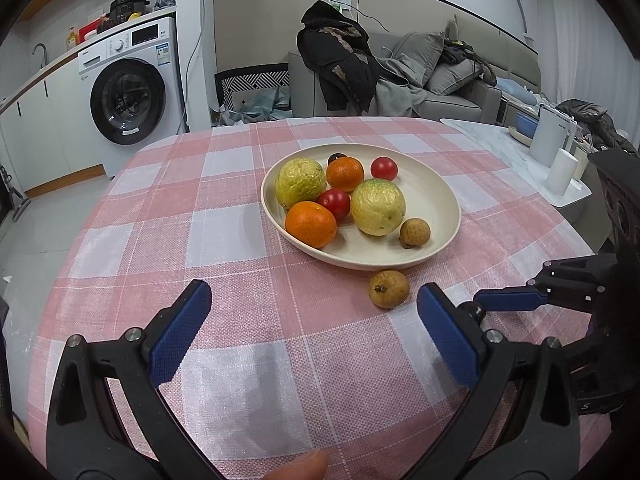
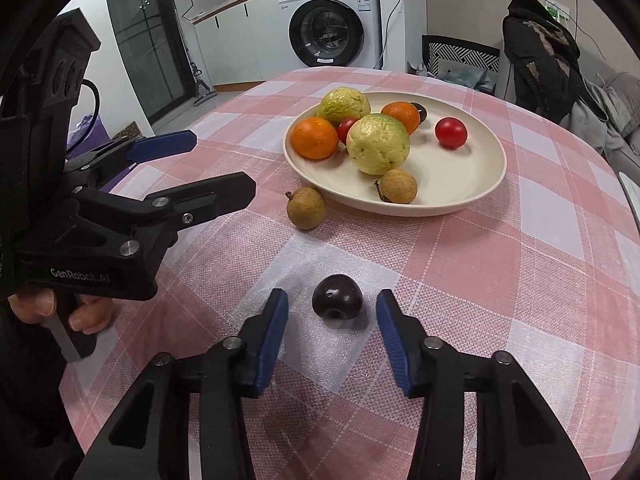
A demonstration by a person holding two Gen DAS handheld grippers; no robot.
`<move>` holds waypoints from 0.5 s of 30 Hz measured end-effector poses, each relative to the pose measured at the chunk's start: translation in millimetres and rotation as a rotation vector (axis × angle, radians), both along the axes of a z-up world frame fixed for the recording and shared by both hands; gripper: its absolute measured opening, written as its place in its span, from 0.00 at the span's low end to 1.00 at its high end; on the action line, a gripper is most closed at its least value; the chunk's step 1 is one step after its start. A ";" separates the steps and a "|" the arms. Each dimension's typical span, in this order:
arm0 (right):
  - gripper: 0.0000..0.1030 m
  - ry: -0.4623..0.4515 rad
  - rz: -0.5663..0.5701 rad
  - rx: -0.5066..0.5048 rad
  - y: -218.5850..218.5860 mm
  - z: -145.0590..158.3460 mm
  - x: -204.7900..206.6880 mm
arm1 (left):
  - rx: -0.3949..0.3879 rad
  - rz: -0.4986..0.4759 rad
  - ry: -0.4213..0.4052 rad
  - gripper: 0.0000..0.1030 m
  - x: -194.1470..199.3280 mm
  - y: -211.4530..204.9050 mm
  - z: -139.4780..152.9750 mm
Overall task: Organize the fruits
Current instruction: 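Grasp the second passion fruit with the right tool while the left tool approaches a brown pear, then lift the passion fruit with the right tool while the left tool grasps the brown pear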
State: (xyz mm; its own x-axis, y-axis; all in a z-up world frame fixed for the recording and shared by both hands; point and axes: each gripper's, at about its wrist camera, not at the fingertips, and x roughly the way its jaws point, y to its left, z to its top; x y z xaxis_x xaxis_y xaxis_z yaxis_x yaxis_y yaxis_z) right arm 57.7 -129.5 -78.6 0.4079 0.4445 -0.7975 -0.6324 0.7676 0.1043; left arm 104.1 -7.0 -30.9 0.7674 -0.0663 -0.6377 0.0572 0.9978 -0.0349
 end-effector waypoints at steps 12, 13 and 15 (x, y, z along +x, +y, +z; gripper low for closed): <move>0.25 -0.016 -0.004 -0.003 -0.9 0.4 3.9 | -0.005 0.005 0.011 1.00 2.6 1.0 -2.8; 0.25 -0.019 -0.003 -0.004 -0.8 0.5 3.6 | -0.006 0.007 0.013 1.00 2.3 1.3 -2.9; 0.25 -0.028 -0.003 0.003 -1.3 2.3 3.4 | -0.012 0.010 0.020 0.99 3.3 2.4 -3.7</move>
